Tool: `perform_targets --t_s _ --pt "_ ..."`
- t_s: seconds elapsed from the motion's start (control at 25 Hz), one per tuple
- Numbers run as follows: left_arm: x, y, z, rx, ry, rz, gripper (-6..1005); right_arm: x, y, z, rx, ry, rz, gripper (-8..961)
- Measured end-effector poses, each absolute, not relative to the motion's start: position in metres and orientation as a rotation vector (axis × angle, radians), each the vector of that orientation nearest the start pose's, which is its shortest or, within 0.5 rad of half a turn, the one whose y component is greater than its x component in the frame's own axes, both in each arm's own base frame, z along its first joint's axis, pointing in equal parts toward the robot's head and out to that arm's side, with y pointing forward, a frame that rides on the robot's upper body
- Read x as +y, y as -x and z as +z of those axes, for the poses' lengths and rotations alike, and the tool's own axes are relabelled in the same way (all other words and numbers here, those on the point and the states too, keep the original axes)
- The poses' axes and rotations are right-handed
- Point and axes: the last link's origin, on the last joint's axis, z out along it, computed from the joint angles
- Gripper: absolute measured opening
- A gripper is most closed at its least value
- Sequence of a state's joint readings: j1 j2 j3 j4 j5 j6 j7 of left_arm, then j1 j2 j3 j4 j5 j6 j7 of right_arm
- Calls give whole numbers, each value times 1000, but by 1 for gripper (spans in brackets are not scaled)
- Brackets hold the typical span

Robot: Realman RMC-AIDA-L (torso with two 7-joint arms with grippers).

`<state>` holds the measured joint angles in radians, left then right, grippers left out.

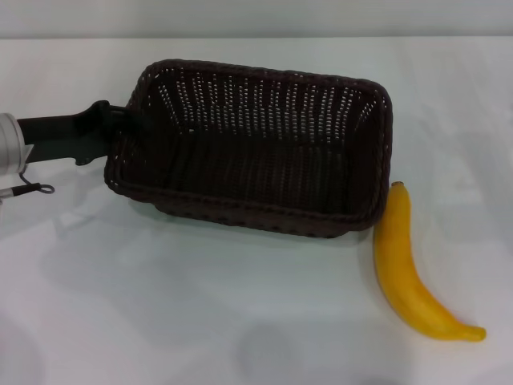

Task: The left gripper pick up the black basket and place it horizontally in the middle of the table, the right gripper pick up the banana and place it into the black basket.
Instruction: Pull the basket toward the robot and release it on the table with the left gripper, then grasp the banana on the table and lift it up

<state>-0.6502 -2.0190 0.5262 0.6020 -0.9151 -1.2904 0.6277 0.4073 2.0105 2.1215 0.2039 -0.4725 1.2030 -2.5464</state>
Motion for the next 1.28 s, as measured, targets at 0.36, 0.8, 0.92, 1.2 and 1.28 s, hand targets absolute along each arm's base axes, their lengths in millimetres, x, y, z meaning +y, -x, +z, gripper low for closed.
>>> perform_targets --t_s 0.36,0.8,0.92,1.2,1.28 --pt "375 285 18 2356 -2238 888 485 342 -351 65 607 1513 896 823" --pt "328 323 54 2348 -2104 1281 542 337 -355 66 611 1505 889 821" --pt "305 344 78 2335 -2091 1488 543 336 -357 67 617 1496 892 820" --pt "273 373 106 2206 -2243 1959 542 325 -358 85 673 1458 1052 819" --pt "270 376 107 2170 -2277 2060 542 319 -360 98 697 1482 1107 818"
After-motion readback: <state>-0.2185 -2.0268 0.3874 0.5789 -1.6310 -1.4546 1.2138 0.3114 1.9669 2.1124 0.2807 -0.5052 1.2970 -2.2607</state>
